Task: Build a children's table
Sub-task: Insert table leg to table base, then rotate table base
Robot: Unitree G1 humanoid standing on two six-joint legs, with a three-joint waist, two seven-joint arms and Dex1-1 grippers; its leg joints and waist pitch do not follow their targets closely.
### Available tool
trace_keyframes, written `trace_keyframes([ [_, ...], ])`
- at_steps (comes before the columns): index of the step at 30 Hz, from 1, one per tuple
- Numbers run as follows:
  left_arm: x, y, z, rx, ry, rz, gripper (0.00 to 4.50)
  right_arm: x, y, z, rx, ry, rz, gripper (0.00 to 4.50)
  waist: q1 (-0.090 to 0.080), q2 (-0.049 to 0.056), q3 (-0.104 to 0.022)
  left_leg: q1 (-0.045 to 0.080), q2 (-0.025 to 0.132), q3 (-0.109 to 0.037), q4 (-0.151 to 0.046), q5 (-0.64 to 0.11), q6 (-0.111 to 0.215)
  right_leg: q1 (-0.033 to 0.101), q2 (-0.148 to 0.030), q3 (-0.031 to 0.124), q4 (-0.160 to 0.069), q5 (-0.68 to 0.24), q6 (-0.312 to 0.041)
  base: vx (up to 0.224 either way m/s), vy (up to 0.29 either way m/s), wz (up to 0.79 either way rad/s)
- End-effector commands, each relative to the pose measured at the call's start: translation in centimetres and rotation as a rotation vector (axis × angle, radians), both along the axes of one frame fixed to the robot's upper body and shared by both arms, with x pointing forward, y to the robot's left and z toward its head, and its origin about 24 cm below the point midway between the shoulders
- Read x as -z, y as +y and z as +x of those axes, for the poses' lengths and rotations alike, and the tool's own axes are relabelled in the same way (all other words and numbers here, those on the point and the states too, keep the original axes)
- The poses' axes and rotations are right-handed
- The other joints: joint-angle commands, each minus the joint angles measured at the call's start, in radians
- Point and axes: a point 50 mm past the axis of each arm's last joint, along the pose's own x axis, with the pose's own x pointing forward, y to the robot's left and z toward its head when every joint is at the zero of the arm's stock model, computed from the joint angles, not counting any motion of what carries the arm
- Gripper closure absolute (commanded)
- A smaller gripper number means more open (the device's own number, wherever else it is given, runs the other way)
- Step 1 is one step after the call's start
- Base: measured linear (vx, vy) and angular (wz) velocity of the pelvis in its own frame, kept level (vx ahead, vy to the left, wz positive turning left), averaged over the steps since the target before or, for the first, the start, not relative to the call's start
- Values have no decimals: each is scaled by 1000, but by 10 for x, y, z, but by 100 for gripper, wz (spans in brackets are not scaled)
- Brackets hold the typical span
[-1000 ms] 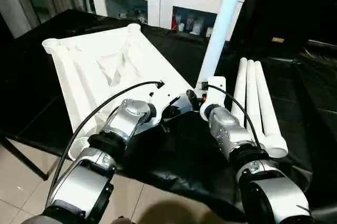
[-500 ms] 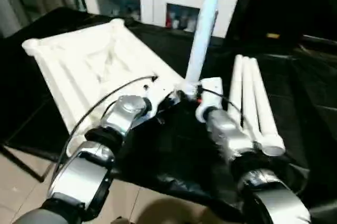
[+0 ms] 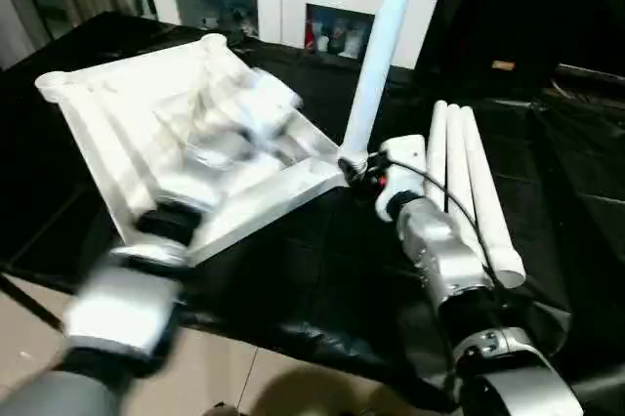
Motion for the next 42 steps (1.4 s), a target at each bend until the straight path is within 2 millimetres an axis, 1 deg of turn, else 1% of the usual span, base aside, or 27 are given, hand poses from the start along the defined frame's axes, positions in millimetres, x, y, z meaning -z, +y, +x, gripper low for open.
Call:
trace_keyframes([
  [1,-6,13,-2,-33,3,23,274,2,1,-3,-14,17,-19,59,0,16,-72,7,25,-6,-67,-158,1,61,-76,52,-59,-116,-189,0,0,0],
  [2,-17,55,-14,-109,-1,118,274,6,5,-8,-40,39,-38,59,1,20,-72,10,29,-8,-68,-160,-7,60,-79,52,-55,-104,-198,0,0,0],
  [3,-17,55,-14,-109,-1,118,274,6,5,-8,-40,39,-38,59,-8,21,-71,3,28,-8,-71,-155,-12,63,-76,52,-51,-93,-196,0,0,0],
  [5,-23,74,-21,-150,-4,165,274,7,6,-9,-45,48,-43,59,-9,24,-75,11,28,-7,-66,-152,-19,60,-77,54,-51,-78,-197,0,0,0],
  [6,-27,96,-30,-209,3,222,274,9,7,-10,-54,62,-49,59,-9,26,-73,10,24,-3,-65,-138,-17,57,-72,54,-50,-55,-201,0,0,0],
  [7,-27,96,-30,-209,3,222,274,9,7,-10,-54,62,-49,59,-6,27,-75,11,28,-6,-65,-132,-19,58,-75,54,-46,-39,-204,0,0,0],
  [8,-30,120,-41,-287,22,287,274,13,8,-12,-63,82,-55,59,-8,21,-71,8,24,-3,-66,-132,-17,55,-70,53,-49,-41,-203,0,0,0],
  [9,-30,120,-41,-287,22,287,274,13,8,-12,-63,82,-55,59,-9,25,-70,8,26,-4,-67,-145,-21,54,-72,54,-47,-55,-201,0,0,0],
  [10,-30,139,-51,-354,47,328,274,16,10,-13,-73,101,-61,59,-5,26,-70,11,29,-6,-68,-161,-32,54,-77,54,-47,-80,-199,0,0,0],
  [11,-29,152,-61,-421,61,345,274,19,13,-14,-86,119,-59,59,-9,18,-66,8,27,-4,-70,-171,-29,52,-73,55,-52,-100,-195,0,0,0],
  [13,-29,159,-67,-462,69,350,274,20,15,-14,-94,129,-57,59,-10,25,-67,12,28,-5,-70,-193,-40,49,-75,56,-51,-130,-190,0,0,0],
  [15,-27,169,-72,-524,73,358,274,21,18,-14,-104,135,-61,59,-5,24,-64,20,27,-2,-70,-216,-41,40,-72,57,-60,-156,-187,0,0,0],
  [19,-26,178,-77,-577,81,380,274,21,20,-15,-114,141,-65,59,-1,25,-62,17,27,-6,-74,-243,-49,41,-73,57,-61,-185,-175,0,0,0],
  [20,-21,189,-88,-639,116,409,274,22,24,-15,-126,145,-68,59,0,25,-65,19,30,-8,-73,-245,-56,41,-77,57,-57,-181,-176,0,0,0],
  [21,-15,198,-100,-681,161,435,274,22,28,-15,-131,150,-72,59,-5,22,-61,12,27,-8,-75,-246,-52,42,-74,58,-60,-188,-173,0,0,0],
  [22,-15,198,-100,-681,161,435,274,22,28,-15,-131,150,-72,59,-12,21,-61,7,25,-10,-77,-244,-51,46,-75,57,-61,-218,-161,0,0,0],
  [23,-8,203,-110,-694,217,448,274,23,33,-15,-137,157,-65,59,-12,17,-63,12,26,-9,-74,-244,-49,42,-76,58,-62,-221,-161,0,0,0],
  [27,7,201,-124,-660,325,439,274,23,41,-14,-149,165,-57,59,-14,23,-65,12,26,-8,-72,-217,-40,40,-75,59,-58,-175,-182,0,0,0],
  [28,17,198,-130,-627,397,434,274,23,46,-14,-160,166,-58,59,-15,32,-65,13,25,-9,-73,-217,-40,38,-71,58,-57,-156,-189,0,0,0],
  [29,25,196,-137,-598,462,448,274,22,49,-13,-169,164,-61,59,-18,26,-64,9,26,-9,-75,-215,-40,42,-70,57,-54,-139,-196,0,0,0],
  [31,35,189,-143,-556,522,424,274,20,52,-12,-178,161,-57,59,-18,25,-63,9,27,-10,-76,-227,-42,41,-71,57,-52,-143,-201,0,0,0],
  [32,38,183,-143,-523,537,400,274,20,53,-11,-179,161,-54,59,-16,26,-62,17,25,-6,-73,-248,-42,35,-69,58,-57,-158,-199,0,0,0],
  [34,42,174,-144,-478,553,361,274,19,54,-11,-180,161,-53,59,-15,26,-63,13,25,-8,-75,-243,-44,41,-71,59,-56,-154,-199,0,0,0],
  [35,46,164,-144,-420,567,311,274,19,55,-11,-187,163,-49,59,-13,28,-62,17,25,-7,-74,-248,-47,38,-71,58,-56,-156,-198,0,0,0],
  [37,48,157,-144,-386,575,284,274,20,55,-11,-193,164,-48,59,-11,26,-61,17,26,-7,-74,-254,-49,38,-70,58,-58,-162,-196,0,0,0],
  [39,52,138,-145,-297,589,214,274,22,56,-11,-209,175,-52,59,-12,23,-59,15,25,-9,-76,-276,-53,39,-71,58,-60,-203,-180,0,0,0],
  [42,56,126,-144,-240,593,159,274,23,58,-12,-218,180,-55,59,-13,22,-60,13,22,-9,-74,-285,-53,41,-70,59,-63,-228,-171,0,0,0],
])
